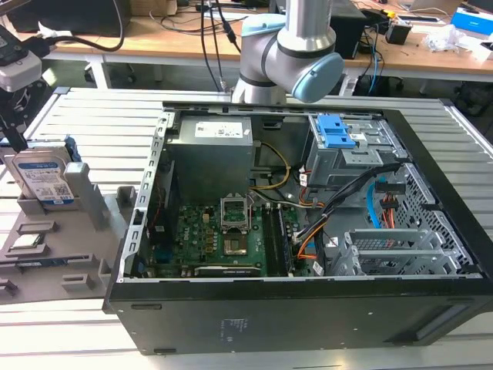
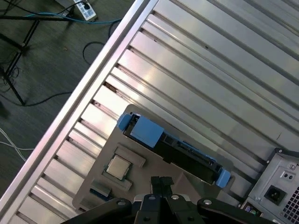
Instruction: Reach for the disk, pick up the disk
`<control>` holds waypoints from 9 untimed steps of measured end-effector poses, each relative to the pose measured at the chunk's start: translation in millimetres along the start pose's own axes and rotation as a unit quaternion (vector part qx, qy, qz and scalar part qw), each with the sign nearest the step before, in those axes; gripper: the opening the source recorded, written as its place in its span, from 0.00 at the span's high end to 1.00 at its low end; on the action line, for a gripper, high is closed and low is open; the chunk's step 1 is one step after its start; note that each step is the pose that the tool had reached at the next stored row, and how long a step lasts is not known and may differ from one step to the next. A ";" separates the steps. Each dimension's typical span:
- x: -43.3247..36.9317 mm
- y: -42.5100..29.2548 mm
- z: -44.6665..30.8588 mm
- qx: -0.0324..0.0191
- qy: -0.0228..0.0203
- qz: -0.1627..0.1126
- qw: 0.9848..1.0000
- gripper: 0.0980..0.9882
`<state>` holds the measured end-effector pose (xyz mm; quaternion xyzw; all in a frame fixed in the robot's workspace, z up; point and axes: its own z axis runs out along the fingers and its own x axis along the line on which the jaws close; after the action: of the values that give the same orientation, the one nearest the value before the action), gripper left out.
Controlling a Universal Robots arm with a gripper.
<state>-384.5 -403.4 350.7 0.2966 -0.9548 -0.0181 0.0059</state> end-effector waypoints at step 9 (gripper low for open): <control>0.0 0.0 0.0 0.000 0.002 -0.042 0.999 0.99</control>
<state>-384.5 -403.4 350.7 0.3368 -0.9414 -0.0179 0.0066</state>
